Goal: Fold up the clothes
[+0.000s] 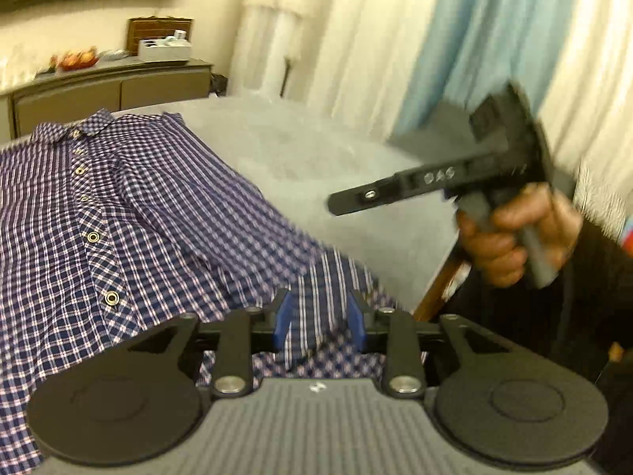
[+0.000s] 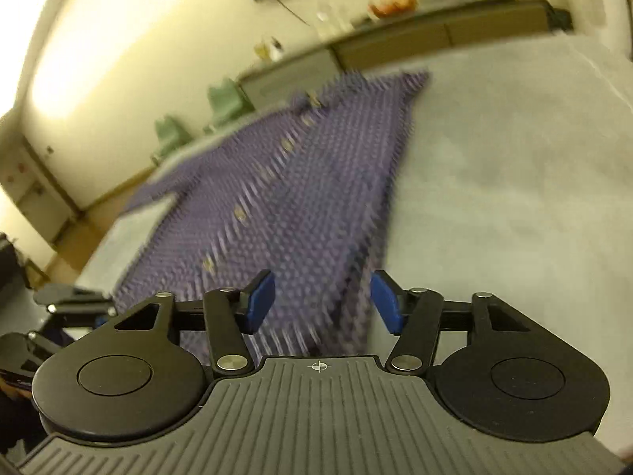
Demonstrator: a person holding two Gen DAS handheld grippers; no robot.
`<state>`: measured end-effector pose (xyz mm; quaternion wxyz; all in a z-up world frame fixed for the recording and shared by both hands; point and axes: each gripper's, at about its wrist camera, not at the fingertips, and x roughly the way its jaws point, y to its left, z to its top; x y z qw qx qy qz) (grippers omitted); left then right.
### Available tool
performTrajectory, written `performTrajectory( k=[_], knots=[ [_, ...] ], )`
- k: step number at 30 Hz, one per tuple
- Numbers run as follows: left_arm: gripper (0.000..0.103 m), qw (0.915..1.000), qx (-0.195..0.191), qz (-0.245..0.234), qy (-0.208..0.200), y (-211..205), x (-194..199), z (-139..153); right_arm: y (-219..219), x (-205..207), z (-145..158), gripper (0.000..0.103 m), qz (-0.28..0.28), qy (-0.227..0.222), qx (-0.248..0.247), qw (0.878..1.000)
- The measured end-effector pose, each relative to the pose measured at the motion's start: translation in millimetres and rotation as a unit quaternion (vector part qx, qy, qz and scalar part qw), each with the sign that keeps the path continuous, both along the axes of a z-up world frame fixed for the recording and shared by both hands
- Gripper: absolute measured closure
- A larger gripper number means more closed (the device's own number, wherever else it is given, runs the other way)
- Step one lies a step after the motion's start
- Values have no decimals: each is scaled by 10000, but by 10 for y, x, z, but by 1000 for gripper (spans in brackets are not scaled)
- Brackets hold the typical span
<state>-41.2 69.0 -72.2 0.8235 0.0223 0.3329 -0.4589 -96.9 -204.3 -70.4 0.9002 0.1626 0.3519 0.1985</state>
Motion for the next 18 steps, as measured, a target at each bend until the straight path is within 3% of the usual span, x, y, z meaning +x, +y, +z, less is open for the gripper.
performTrajectory(
  k=[2,4,6,8,10,12,14,16,18],
  knots=[
    [72,9994,-49,350,47,80,118,44,91,324,-71,54,324,186,295,9989],
    [67,9970,-41,768,-15,234,245,123,139,396,-291,55,503,794,222,9953],
    [51,9920,-106,1251,-144,522,386,271,239,214,-391,56,598,757,-277,9950],
    [48,9831,-325,1781,-269,949,588,466,322,113,-314,56,753,744,-849,9908],
    [46,9681,-667,2400,-267,1457,848,662,385,101,-121,53,706,557,-1345,9868],
    [43,9429,-1191,3110,-61,2041,1204,736,593,158,213,51,852,226,-1558,9839],
    [43,9062,-1770,3828,293,2705,1495,736,902,287,548,44,1079,-128,-1707,9793],
    [42,8549,-2546,4450,797,3394,1709,522,1354,468,858,33,1450,-496,-1769,9722],
    [40,7982,-3277,4904,1228,3987,1730,222,1924,657,1091,19,1952,-801,-1818,9604]
  ],
)
